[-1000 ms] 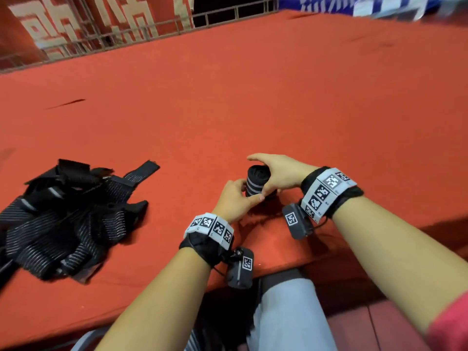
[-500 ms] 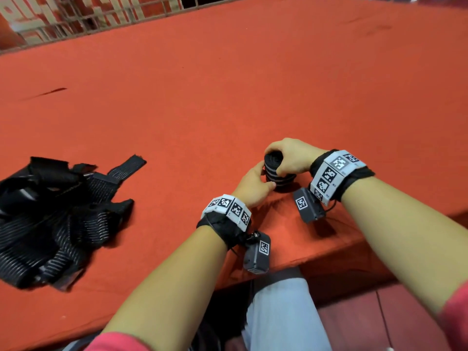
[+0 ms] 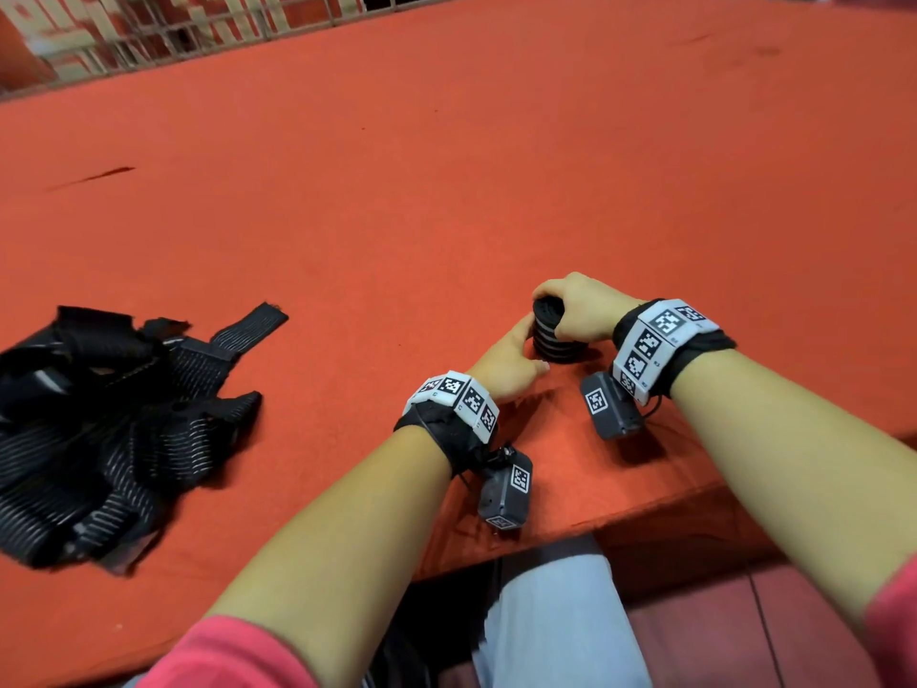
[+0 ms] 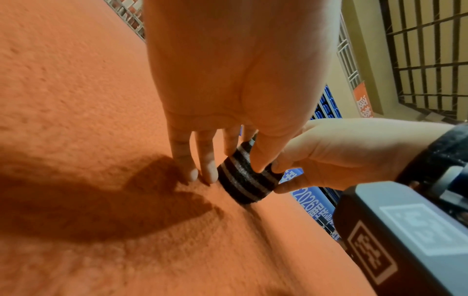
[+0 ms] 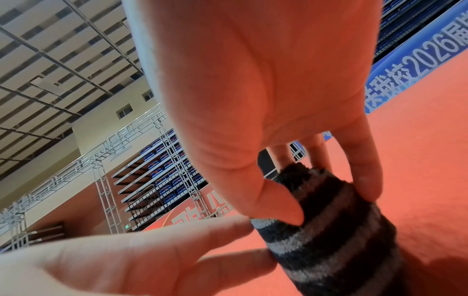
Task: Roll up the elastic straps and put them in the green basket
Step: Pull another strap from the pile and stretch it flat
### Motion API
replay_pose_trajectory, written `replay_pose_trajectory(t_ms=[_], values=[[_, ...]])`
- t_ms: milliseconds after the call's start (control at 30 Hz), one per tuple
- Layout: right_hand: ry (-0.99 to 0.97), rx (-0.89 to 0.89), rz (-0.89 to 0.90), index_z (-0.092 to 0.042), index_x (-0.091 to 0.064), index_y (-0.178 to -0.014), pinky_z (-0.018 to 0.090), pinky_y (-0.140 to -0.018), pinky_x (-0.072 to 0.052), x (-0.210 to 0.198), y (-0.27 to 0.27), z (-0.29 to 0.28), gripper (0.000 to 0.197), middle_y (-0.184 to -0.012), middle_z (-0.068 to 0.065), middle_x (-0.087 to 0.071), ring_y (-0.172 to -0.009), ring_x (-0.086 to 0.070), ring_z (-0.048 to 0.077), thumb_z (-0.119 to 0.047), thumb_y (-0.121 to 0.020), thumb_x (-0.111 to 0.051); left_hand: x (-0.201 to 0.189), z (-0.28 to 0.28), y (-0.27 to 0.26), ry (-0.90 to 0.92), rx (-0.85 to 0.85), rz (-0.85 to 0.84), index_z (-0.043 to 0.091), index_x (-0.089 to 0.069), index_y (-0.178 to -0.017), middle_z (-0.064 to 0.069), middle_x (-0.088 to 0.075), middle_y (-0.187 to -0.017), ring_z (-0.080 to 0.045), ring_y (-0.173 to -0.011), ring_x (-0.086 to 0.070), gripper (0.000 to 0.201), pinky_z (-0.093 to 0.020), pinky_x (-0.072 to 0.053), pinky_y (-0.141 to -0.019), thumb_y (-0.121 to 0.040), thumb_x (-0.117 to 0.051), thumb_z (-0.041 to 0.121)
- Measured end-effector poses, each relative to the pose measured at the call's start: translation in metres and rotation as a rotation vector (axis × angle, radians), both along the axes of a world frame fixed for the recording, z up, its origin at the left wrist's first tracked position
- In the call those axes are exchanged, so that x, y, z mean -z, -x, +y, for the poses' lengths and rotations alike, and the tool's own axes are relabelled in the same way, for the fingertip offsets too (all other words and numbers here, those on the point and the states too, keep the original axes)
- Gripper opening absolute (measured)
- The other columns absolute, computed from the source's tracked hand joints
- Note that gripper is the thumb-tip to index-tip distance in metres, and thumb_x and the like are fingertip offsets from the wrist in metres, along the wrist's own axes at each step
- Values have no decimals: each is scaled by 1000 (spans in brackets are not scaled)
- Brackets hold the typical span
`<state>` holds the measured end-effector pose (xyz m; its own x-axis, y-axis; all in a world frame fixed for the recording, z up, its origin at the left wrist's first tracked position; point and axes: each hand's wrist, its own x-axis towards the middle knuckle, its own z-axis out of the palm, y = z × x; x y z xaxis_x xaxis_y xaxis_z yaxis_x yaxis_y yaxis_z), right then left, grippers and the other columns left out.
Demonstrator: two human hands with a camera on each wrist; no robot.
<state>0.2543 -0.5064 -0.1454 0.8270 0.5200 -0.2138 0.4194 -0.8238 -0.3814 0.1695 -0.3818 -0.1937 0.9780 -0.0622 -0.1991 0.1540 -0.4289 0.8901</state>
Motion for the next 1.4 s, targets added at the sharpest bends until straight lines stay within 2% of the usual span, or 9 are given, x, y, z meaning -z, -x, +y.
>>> replay_pose_trajectory(t_ms=[67, 200, 267, 467, 900, 1000, 1100, 1167, 1400], values=[[16, 6, 1, -26, -55, -134, 47, -94, -52, -1, 1, 1, 57, -132, 14, -54, -114, -57, 37, -14, -78, -57, -2, 2, 1, -18, -3, 6, 21, -22, -155, 7, -44, -137, -7, -69, -52, 76, -17, -43, -56, -92, -53, -6], [84, 34, -30, -30, -39, -147, 51, -107, -40, -6, 11, 7, 66, -147, 9, -39, -135, -36, 37, -24, -84, -60, -7, 10, 4, -93, -42, 10, 17, -20, -156, -4, -33, -156, -29, -114, -60, 75, -36, -50, -83, -94, -59, 5], [49, 45, -62, -29, -38, -148, 51, -109, -37, -9, 17, 15, 67, -149, 9, -37, -138, -32, 36, -24, -85, -61, -9, 18, 8, -124, -62, 9, 16, -22, -155, -8, -31, -158, -36, -123, -57, 73, -36, -51, -83, -93, -61, 9], [-50, -19, -99, -27, -40, -147, 46, -111, -35, -28, 42, 54, 64, -148, 11, -38, -137, -33, 36, -20, -87, -59, -29, 59, 35, -227, -129, -11, 15, -42, -146, -11, -50, -142, -25, -119, -57, 58, -33, -51, -93, -91, -61, 12], [-107, -303, -87, -25, -41, -147, 36, -95, -45, -56, 133, 212, 65, -141, 13, -45, -121, -51, 31, -18, -86, -61, -76, 223, 153, -450, -433, -89, 17, -58, -130, -4, -61, -125, -21, -108, -61, 43, -27, -47, -85, -88, -61, 12], [-121, -383, -102, -21, -43, -145, 36, -90, -47, -63, 160, 254, 62, -133, 14, -52, -113, -55, 30, -15, -86, -60, -83, 264, 183, -469, -521, -87, 19, -62, -123, -2, -64, -118, -21, -106, -62, 40, -30, -49, -91, -84, -61, 12], [-160, -460, -98, -16, -47, -141, 33, -89, -45, -66, 183, 291, 56, -130, 12, -57, -114, -55, 29, -12, -87, -60, -96, 301, 210, -503, -591, -96, 18, -66, -112, 0, -69, -103, -21, -95, -66, 30, -27, -50, -80, -83, -62, 13], [-178, -502, -79, -18, -51, -138, 30, -84, -44, -65, 196, 317, 52, -126, 7, -60, -110, -57, 26, -12, -86, -59, -105, 327, 230, -537, -624, -99, 15, -67, -111, -1, -69, -97, -21, -93, -65, 28, -29, -49, -81, -85, -59, 10], [-56, -671, -81, -19, -67, -118, 22, -73, -41, -38, 229, 383, 36, -102, -3, -71, -93, -63, 16, -14, -83, -62, -101, 388, 277, -646, -624, -23, 17, -67, -116, 1, -64, -100, -19, -99, -61, 33, -23, -42, -82, -86, -57, 8]])
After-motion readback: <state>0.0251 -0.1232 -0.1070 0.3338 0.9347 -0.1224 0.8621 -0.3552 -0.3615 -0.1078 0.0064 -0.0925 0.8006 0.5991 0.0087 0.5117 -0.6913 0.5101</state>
